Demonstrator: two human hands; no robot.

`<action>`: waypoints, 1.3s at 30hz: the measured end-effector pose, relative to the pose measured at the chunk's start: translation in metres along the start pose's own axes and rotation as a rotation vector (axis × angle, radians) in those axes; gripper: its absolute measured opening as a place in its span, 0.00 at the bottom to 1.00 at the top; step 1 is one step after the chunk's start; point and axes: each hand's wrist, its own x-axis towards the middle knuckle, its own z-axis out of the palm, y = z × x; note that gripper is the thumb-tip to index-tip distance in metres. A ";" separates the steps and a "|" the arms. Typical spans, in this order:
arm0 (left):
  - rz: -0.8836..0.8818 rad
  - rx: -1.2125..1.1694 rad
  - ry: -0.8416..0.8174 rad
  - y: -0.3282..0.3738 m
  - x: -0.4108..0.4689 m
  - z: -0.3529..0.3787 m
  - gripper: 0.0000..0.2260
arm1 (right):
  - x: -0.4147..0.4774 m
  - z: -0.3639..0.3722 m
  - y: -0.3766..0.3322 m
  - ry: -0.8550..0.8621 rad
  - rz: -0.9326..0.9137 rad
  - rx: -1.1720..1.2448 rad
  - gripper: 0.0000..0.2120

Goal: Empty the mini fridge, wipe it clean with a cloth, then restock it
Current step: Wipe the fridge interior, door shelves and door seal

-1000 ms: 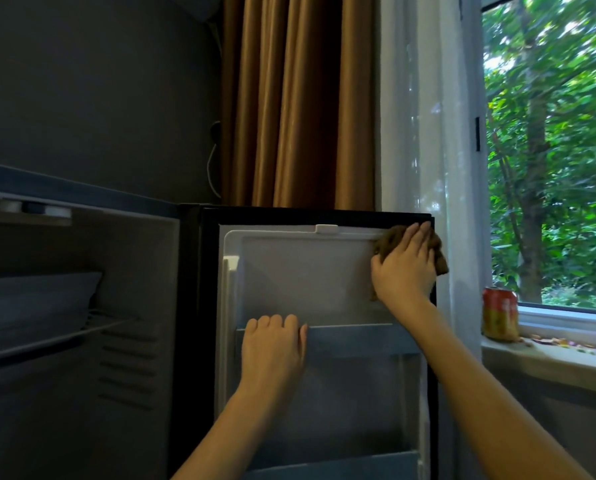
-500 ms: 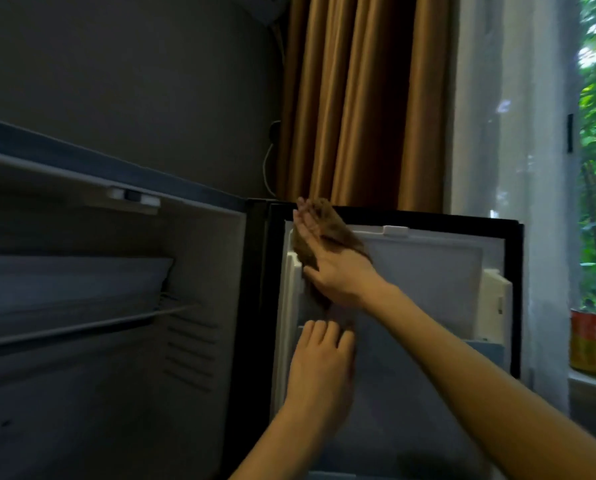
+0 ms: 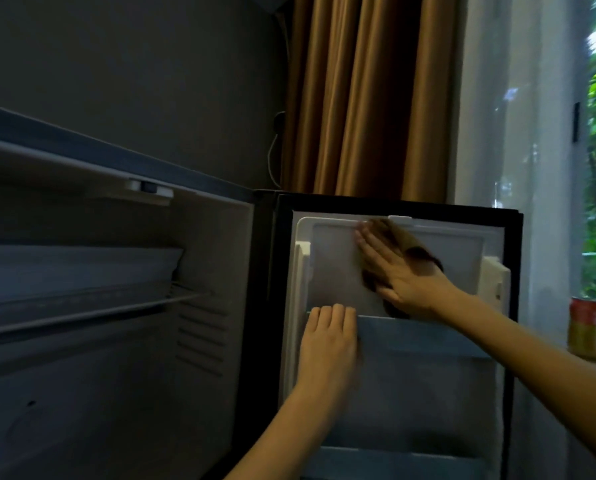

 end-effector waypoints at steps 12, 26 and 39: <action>0.013 -0.022 0.090 0.001 -0.005 -0.006 0.23 | 0.026 -0.045 -0.022 0.601 0.278 0.590 0.18; 0.008 0.029 0.051 -0.006 -0.008 -0.014 0.23 | 0.059 0.019 -0.045 0.426 -0.244 0.054 0.18; -0.025 0.002 0.074 -0.001 -0.007 -0.015 0.19 | 0.051 0.012 -0.044 0.396 -0.199 0.060 0.19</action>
